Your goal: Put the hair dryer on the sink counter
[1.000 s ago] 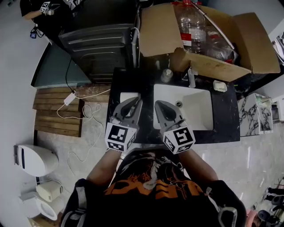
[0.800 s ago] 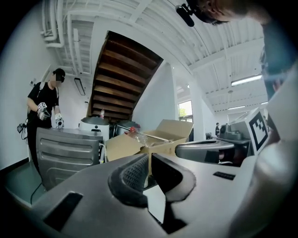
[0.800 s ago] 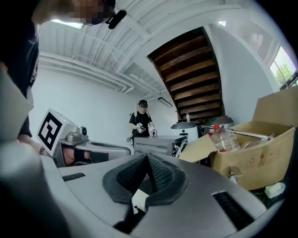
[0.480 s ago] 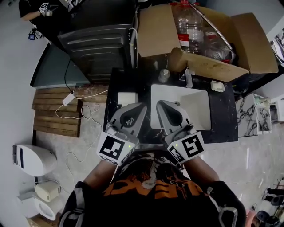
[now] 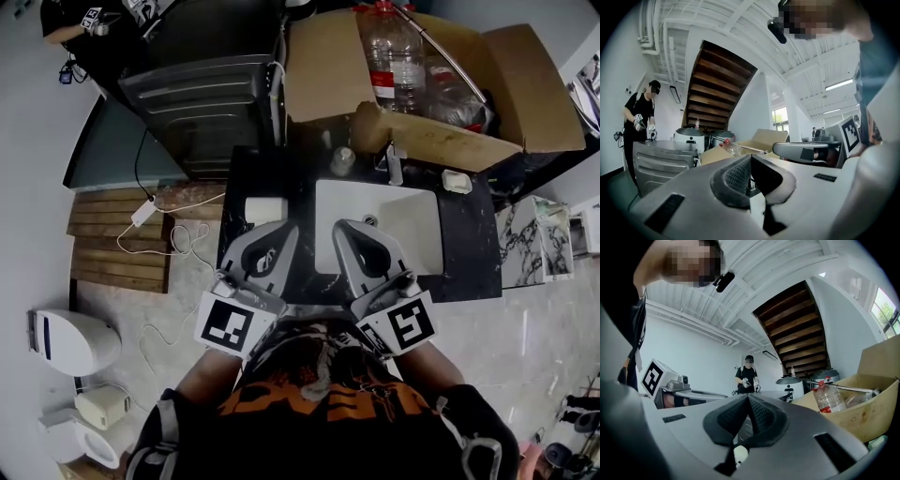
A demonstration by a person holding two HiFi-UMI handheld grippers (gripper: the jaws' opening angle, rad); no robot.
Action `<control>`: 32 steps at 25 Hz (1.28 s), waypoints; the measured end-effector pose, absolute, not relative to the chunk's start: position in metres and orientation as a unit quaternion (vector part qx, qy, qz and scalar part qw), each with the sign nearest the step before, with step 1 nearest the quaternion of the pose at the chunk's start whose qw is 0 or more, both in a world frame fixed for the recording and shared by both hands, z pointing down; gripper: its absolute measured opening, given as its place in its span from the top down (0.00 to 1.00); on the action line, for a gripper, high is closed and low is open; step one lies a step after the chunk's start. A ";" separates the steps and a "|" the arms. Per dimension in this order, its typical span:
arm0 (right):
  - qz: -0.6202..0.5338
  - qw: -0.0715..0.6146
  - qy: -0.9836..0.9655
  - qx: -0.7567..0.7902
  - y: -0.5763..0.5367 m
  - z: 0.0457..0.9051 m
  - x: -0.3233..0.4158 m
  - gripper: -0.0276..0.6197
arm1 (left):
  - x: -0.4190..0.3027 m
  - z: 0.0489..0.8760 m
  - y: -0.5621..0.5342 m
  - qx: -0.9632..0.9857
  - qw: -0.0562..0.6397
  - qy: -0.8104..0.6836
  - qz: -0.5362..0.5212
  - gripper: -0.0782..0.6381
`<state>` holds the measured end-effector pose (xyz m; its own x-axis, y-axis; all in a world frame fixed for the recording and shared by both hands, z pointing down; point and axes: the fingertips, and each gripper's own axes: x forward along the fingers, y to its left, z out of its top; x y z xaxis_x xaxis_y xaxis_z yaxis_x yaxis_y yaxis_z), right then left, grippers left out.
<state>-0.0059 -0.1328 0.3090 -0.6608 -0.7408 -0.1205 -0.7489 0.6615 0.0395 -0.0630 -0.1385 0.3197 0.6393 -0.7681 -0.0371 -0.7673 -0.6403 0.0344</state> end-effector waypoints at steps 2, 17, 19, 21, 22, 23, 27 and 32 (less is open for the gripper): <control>0.044 0.049 0.910 -0.410 -0.132 0.308 -0.004 0.94 | -0.063 0.316 -0.137 0.905 0.008 -0.424 -0.030 0.86; 0.049 0.043 0.916 -0.396 -0.132 0.310 -0.009 0.94 | -0.060 0.317 -0.142 0.904 -0.001 -0.428 -0.023 0.86; 0.051 0.045 0.916 -0.396 -0.133 0.310 -0.009 0.94 | -0.060 0.320 -0.143 0.904 0.003 -0.427 -0.018 0.86; 0.053 0.050 0.916 -0.394 -0.134 0.310 -0.010 0.94 | -0.061 0.322 -0.145 0.904 0.008 -0.427 -0.017 0.85; 0.051 0.053 0.917 -0.393 -0.134 0.310 -0.011 0.94 | -0.062 0.323 -0.146 0.904 0.009 -0.428 -0.015 0.85; 0.048 0.054 0.917 -0.392 -0.134 0.311 -0.011 0.94 | -0.062 0.325 -0.147 0.903 0.009 -0.429 -0.011 0.85; 0.039 0.055 0.917 -0.394 -0.137 0.315 -0.008 0.94 | -0.059 0.332 -0.148 0.906 0.013 -0.423 0.000 0.85; 0.036 0.056 0.916 -0.396 -0.138 0.320 -0.005 0.94 | -0.050 0.331 -0.150 0.911 0.022 -0.412 -0.017 0.85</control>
